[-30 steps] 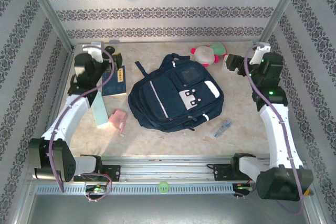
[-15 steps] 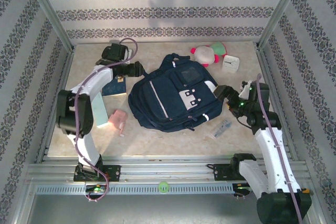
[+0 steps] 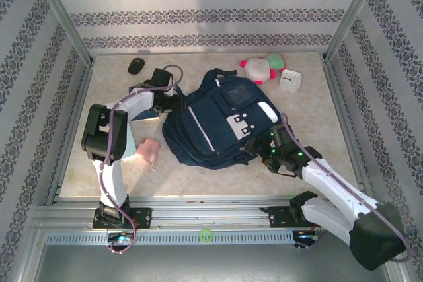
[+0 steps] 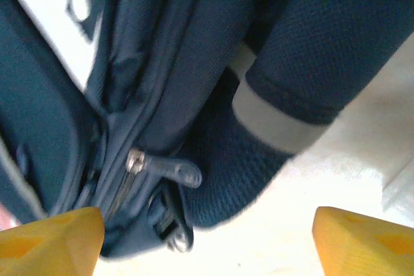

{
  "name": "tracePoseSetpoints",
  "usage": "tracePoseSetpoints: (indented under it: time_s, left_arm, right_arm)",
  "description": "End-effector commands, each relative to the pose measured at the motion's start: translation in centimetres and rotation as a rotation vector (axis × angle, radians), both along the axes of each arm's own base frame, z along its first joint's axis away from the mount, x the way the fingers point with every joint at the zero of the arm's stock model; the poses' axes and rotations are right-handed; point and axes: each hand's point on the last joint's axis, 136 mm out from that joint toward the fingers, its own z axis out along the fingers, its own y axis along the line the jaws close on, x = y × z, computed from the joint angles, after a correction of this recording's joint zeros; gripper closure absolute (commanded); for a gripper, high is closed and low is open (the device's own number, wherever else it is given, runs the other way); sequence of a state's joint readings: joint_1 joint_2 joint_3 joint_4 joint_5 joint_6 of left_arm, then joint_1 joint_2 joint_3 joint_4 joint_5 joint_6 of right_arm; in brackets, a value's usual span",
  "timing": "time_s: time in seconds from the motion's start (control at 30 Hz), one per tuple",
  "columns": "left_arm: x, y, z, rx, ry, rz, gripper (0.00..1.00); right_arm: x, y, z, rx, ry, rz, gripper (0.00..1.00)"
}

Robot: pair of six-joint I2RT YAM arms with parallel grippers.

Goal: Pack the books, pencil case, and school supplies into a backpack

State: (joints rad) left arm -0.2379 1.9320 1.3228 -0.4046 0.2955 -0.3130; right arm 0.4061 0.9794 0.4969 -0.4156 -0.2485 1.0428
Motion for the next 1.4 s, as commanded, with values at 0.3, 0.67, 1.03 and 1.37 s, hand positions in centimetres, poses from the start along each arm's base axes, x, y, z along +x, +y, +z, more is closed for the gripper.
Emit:
tracePoseSetpoints:
  time_s: [0.3, 0.67, 1.03, 1.37]
  left_arm:
    - [-12.2, -4.0, 1.1, -0.058, 0.001, -0.033, 0.7]
    - [-18.4, -4.5, 0.4, -0.025, -0.016, 0.008, 0.71]
    - [-17.0, -3.0, 8.4, 0.075, -0.24, -0.078, 0.37]
    - [-17.2, -8.2, 15.6, 0.091, -0.6, -0.642, 0.27]
  right_arm:
    - [9.9, 0.9, 2.3, -0.021, -0.204, 0.109, 0.22]
    - [17.4, 4.2, 1.5, -0.034, -0.239, 0.185, 0.27]
    - [16.5, 0.2, 6.1, -0.161, -0.298, 0.165, 0.19]
    - [6.9, -2.1, 11.1, -0.12, -0.481, 0.178, 0.2]
